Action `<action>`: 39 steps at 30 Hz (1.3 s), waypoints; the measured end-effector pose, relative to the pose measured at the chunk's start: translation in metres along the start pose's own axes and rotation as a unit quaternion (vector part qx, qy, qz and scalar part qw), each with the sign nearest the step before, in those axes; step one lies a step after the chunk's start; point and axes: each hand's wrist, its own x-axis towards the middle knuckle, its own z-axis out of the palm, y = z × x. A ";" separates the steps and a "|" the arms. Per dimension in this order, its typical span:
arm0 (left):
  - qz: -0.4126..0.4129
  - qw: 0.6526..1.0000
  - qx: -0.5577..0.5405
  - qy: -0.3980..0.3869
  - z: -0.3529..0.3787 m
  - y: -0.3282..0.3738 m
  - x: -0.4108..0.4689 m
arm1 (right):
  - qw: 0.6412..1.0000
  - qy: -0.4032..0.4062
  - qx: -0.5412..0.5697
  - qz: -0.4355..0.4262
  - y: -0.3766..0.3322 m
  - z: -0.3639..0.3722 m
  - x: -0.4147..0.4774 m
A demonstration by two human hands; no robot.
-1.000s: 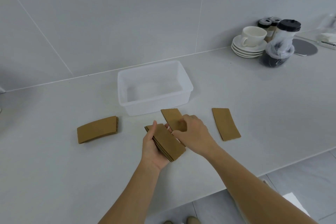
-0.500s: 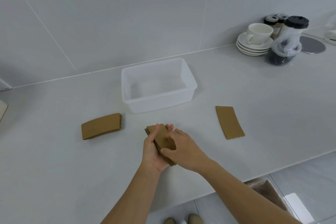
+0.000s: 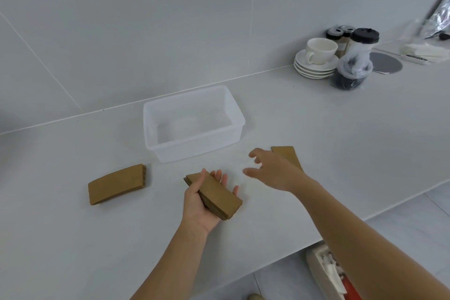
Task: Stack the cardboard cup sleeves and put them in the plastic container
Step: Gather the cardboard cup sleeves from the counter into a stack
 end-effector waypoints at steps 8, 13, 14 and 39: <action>-0.007 1.000 0.009 0.012 -0.003 -0.009 0.004 | 0.961 0.199 -0.100 0.163 0.058 0.005 0.010; -0.004 1.000 0.019 0.001 0.002 -0.010 0.006 | 0.948 0.208 -0.170 0.169 0.069 0.028 0.005; -0.003 1.000 0.020 0.000 0.004 -0.011 0.007 | 0.947 0.214 -0.176 0.164 0.068 0.029 0.005; 0.009 1.000 0.025 -0.011 0.010 0.003 -0.008 | 0.990 0.026 0.127 -0.051 -0.032 0.029 -0.018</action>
